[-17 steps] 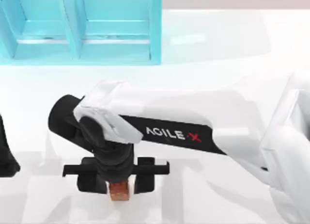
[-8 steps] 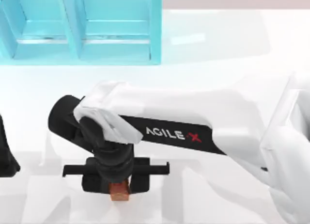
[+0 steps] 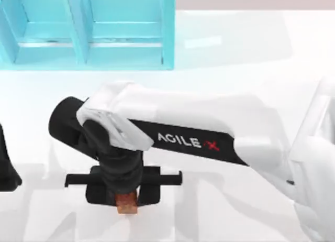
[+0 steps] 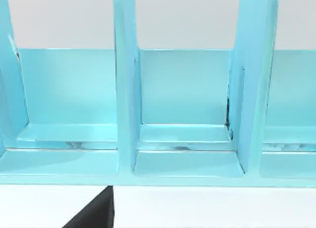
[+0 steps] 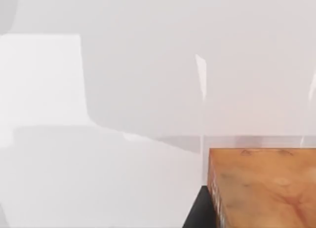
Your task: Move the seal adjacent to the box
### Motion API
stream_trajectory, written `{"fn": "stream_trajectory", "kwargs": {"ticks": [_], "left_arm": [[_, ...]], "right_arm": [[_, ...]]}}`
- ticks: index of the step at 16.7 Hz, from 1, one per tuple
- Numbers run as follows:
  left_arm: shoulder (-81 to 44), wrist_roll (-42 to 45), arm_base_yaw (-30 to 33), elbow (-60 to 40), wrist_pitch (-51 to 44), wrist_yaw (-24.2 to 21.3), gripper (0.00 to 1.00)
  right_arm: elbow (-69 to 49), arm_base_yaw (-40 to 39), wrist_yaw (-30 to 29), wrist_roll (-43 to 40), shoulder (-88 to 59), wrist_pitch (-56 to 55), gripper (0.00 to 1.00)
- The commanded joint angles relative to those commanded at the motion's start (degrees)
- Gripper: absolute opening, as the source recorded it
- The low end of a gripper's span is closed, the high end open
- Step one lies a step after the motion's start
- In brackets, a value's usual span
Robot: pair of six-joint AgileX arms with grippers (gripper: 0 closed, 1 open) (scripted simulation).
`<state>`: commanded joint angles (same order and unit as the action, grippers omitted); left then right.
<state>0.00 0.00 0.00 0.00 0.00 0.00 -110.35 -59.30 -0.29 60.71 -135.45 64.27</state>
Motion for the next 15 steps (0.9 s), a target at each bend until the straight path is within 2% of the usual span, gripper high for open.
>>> {"fn": "stream_trajectory", "kwargs": {"ticks": [4,10,15], "left_arm": [[0.0,0.0,0.0,0.0,0.0,0.0,1.00],[0.0,0.0,0.0,0.0,0.0,0.0,1.00],[0.0,0.0,0.0,0.0,0.0,0.0,1.00]], "right_arm": [[-5.0,0.0,0.0,-0.1,1.2,7.0,0.00],[-5.6,0.8,0.0,-0.8,1.3,7.7,0.00],[-8.1,12.5,0.1,-12.5,2.7,11.5,0.00]]}}
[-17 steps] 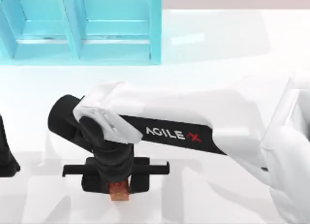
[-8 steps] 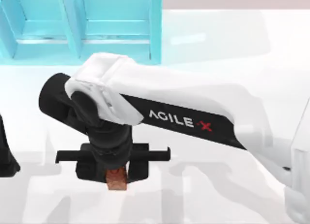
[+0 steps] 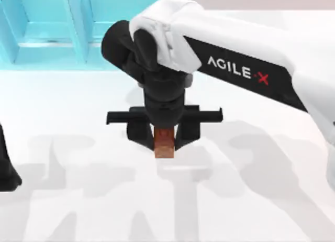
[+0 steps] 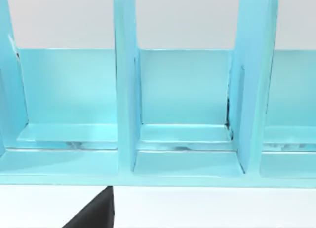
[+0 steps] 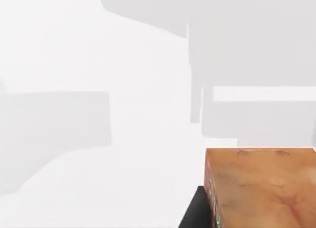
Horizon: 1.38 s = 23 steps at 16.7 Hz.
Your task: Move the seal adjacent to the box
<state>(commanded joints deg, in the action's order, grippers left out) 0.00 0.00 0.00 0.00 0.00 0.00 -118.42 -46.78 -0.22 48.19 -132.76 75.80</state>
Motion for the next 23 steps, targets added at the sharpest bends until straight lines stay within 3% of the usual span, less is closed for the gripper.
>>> {"fn": "stream_trajectory", "kwargs": {"ticks": [7,10,18,23], "left_arm": [[0.0,0.0,0.0,0.0,0.0,0.0,1.00],[0.0,0.0,0.0,0.0,0.0,0.0,1.00],[0.0,0.0,0.0,0.0,0.0,0.0,1.00],[0.0,0.0,0.0,0.0,0.0,0.0,1.00]], "right_arm": [[-4.0,30.4,-0.1,-30.7,3.6,8.4,0.00],[-5.4,39.4,-0.1,-39.7,5.3,10.9,0.00],[-5.9,42.9,0.0,-43.3,6.0,11.8,0.00],[-7.0,44.1,3.5,-44.2,7.5,2.6,0.00]]}}
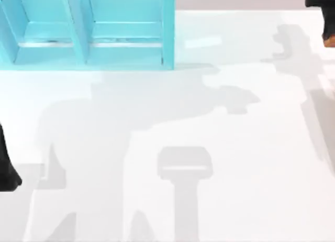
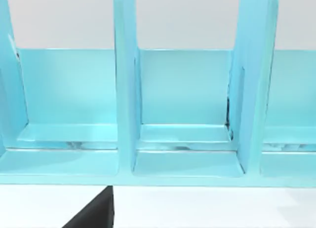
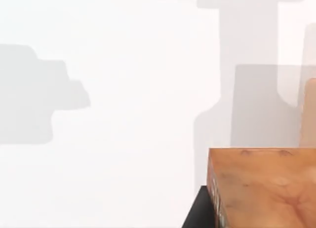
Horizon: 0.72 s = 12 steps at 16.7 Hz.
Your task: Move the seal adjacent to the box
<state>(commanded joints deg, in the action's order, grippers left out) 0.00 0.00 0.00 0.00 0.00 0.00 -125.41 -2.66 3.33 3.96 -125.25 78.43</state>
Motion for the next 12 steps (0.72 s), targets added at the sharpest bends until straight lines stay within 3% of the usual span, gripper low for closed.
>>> {"fn": "stream_trajectory", "kwargs": {"ticks": [5,12], "left_arm": [[0.0,0.0,0.0,0.0,0.0,0.0,1.00],[0.0,0.0,0.0,0.0,0.0,0.0,1.00]], "right_arm": [[7.2,-1.0,1.1,0.2,1.1,-9.0,0.00],[18.0,-1.2,-3.5,1.0,0.1,-6.2,0.00]]}}
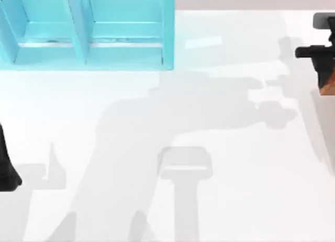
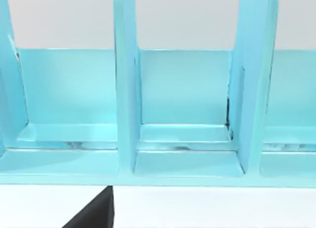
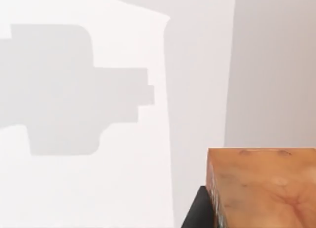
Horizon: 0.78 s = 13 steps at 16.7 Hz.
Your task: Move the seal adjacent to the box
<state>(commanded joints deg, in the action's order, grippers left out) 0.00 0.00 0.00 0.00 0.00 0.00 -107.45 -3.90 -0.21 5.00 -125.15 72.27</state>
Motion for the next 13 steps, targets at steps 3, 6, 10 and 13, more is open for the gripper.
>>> {"fn": "stream_trajectory", "kwargs": {"ticks": [3,6,10,13], "left_arm": [[0.0,0.0,0.0,0.0,0.0,0.0,1.00],[0.0,0.0,0.0,0.0,0.0,0.0,1.00],[0.0,0.0,0.0,0.0,0.0,0.0,1.00],[0.0,0.0,0.0,0.0,0.0,0.0,1.00]], "right_arm": [[0.0,0.0,0.0,0.0,0.0,0.0,0.00],[0.0,0.0,0.0,0.0,0.0,0.0,0.23],[0.0,0.0,0.0,0.0,0.0,0.0,0.53],[0.0,0.0,0.0,0.0,0.0,0.0,0.75]]}}
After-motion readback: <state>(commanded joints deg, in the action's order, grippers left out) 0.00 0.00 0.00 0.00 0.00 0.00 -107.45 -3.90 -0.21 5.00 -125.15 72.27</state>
